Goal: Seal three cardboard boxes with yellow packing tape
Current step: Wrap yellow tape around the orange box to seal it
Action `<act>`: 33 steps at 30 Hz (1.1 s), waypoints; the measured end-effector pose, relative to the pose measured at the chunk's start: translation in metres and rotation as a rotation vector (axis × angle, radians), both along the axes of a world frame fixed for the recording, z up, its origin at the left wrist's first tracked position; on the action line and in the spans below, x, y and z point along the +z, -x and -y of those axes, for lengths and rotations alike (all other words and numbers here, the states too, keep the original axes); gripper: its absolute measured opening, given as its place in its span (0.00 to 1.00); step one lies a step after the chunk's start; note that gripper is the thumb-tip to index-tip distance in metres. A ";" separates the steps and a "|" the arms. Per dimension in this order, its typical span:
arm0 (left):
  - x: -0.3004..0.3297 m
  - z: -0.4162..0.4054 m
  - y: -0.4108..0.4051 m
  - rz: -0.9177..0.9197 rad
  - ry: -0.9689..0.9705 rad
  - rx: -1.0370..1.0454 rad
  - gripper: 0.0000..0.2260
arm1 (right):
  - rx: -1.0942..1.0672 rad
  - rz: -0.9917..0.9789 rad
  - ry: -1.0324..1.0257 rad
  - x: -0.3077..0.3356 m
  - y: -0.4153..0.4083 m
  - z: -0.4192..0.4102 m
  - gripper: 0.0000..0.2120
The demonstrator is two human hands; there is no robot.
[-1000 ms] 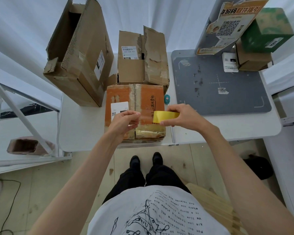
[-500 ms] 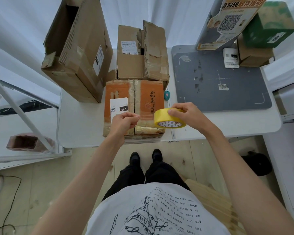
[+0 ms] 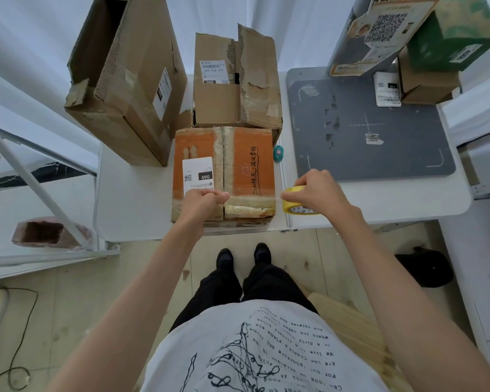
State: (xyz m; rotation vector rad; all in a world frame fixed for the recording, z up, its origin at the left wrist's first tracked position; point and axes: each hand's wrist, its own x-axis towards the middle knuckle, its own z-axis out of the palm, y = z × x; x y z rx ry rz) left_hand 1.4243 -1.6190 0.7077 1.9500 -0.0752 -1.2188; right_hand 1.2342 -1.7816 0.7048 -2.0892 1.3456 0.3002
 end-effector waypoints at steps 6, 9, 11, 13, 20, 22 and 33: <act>-0.004 -0.001 0.002 -0.012 -0.023 0.010 0.05 | -0.004 -0.033 0.013 -0.003 -0.007 -0.001 0.18; -0.011 -0.006 0.002 -0.006 -0.029 0.030 0.05 | 0.003 -0.061 0.003 -0.006 -0.010 -0.005 0.20; -0.014 -0.006 0.002 0.009 -0.023 0.029 0.07 | -0.008 -0.072 -0.004 -0.010 -0.010 -0.007 0.22; -0.017 -0.007 0.004 0.046 -0.021 0.036 0.09 | -0.013 -0.078 -0.010 -0.012 -0.010 -0.007 0.23; -0.027 -0.010 0.010 0.079 -0.027 0.046 0.06 | -0.004 -0.116 -0.015 -0.014 -0.011 -0.004 0.24; -0.028 -0.009 0.010 0.084 -0.037 0.039 0.06 | -0.003 -0.116 -0.020 -0.014 -0.010 -0.003 0.24; -0.037 -0.001 0.004 -0.102 -0.013 0.091 0.04 | -0.013 -0.102 -0.037 -0.017 -0.004 0.003 0.23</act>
